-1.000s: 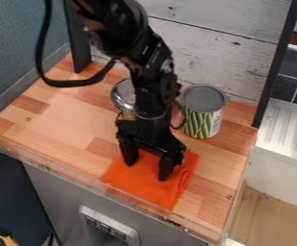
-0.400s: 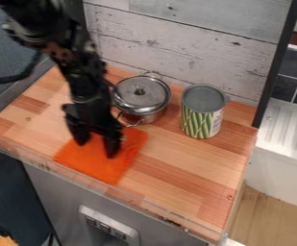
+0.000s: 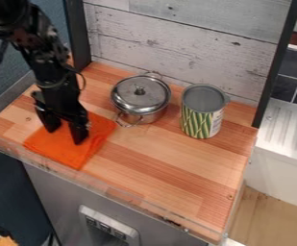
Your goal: Move the orange napkin to the lower left edge of the table
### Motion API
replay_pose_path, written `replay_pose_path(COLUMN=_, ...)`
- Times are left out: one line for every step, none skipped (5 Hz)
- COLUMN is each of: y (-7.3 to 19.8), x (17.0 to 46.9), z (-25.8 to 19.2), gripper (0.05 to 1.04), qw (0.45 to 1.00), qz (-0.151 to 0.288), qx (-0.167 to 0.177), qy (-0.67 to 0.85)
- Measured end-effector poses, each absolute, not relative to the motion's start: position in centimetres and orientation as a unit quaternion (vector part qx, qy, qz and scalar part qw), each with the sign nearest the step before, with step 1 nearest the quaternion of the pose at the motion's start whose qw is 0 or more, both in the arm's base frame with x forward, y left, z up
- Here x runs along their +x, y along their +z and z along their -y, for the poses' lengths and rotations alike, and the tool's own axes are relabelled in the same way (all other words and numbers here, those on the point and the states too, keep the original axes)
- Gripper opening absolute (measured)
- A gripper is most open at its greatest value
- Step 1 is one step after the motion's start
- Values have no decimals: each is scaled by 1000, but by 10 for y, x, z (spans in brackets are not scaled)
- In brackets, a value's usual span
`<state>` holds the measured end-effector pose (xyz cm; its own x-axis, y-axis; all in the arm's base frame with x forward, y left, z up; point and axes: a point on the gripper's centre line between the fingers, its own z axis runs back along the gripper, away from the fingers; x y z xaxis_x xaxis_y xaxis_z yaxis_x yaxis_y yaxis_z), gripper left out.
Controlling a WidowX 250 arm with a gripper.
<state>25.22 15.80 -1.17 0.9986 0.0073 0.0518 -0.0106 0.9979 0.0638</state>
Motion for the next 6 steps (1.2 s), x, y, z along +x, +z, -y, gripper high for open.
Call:
replay_pose_path(y=-12, x=259, z=-181, gripper=1001, qw=998, qz=25, qx=51, qy=-12)
replay_pose_path(y=-11, x=263, z=-203, gripper=1001, qw=998, qz=23, qx=64, qy=-4)
replay_pose_path(y=-10, x=263, z=-210, gripper=1001, qw=997, qz=19, qx=74, qy=-8)
replay_pose_path(y=-10, x=259, z=-214, gripper=1001, qw=998, qz=15, qx=52, qy=10)
replay_pose_path(y=-1, x=254, z=-209, gripper=998, qw=999, qz=15, qx=40, qy=28)
replay_pose_path(y=32, x=259, z=-208, gripper=998, qw=996, qz=43, qx=50, qy=53)
